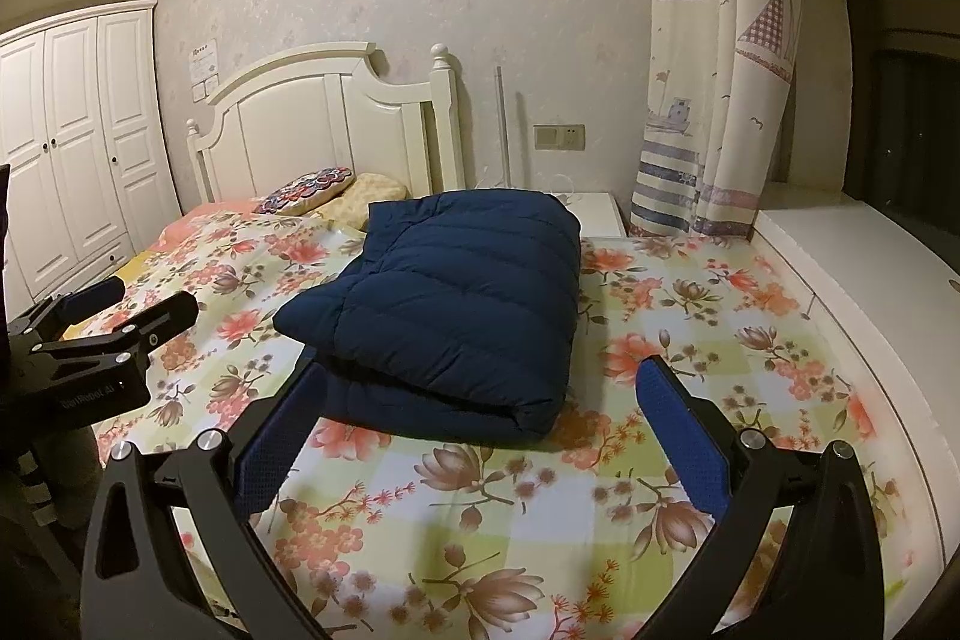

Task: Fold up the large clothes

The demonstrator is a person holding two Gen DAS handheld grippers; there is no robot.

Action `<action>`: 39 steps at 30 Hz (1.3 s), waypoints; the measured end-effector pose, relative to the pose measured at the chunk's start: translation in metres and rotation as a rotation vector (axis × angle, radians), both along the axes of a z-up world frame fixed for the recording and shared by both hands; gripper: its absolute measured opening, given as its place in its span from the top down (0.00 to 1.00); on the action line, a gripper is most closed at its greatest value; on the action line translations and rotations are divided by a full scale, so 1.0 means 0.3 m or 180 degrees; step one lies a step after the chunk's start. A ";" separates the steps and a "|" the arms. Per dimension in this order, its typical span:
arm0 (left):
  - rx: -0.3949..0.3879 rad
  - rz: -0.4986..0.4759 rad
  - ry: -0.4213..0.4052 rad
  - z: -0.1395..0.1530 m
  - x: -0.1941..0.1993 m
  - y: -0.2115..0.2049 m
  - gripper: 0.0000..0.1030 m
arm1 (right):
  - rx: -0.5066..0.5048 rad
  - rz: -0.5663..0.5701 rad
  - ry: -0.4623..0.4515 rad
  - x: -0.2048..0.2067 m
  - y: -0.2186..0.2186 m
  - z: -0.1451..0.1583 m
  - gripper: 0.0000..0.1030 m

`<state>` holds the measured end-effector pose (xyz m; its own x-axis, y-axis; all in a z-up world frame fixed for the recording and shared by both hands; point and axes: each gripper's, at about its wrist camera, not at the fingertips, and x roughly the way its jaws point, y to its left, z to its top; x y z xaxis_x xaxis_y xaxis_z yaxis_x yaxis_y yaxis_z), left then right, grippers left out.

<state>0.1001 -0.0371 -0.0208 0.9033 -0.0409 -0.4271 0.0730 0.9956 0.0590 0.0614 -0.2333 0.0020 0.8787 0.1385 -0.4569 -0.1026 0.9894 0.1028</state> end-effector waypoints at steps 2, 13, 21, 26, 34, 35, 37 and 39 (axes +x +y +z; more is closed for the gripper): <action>0.0001 -0.0002 0.0007 -0.002 0.000 0.001 0.02 | 0.0003 0.0008 0.0008 0.001 0.002 -0.001 0.04; 0.0008 0.0014 0.0029 -0.012 0.004 0.015 0.02 | 0.0027 0.0039 0.0043 0.007 0.010 -0.012 0.04; 0.0020 0.0030 0.0018 -0.010 0.005 0.018 0.02 | 0.0030 0.0055 0.0056 0.010 0.015 -0.015 0.04; 0.0043 0.0042 -0.0022 -0.006 0.001 0.018 0.02 | 0.0021 0.0075 0.0079 0.015 0.021 -0.024 0.04; -0.0025 -0.0337 0.0154 -0.017 0.039 -0.006 0.02 | -0.0014 0.0114 0.0232 0.054 0.037 -0.078 0.04; -0.0003 -0.0370 0.0268 -0.029 0.066 -0.003 0.02 | -0.0030 0.0116 0.0244 0.059 0.035 -0.080 0.04; 0.0041 -0.0303 0.0511 -0.060 0.161 0.050 0.02 | -0.0119 0.0028 0.0259 0.080 -0.005 -0.068 0.04; 0.0062 0.0012 0.0634 -0.075 0.259 0.150 0.02 | -0.0270 -0.0188 0.0223 0.098 -0.090 -0.031 0.04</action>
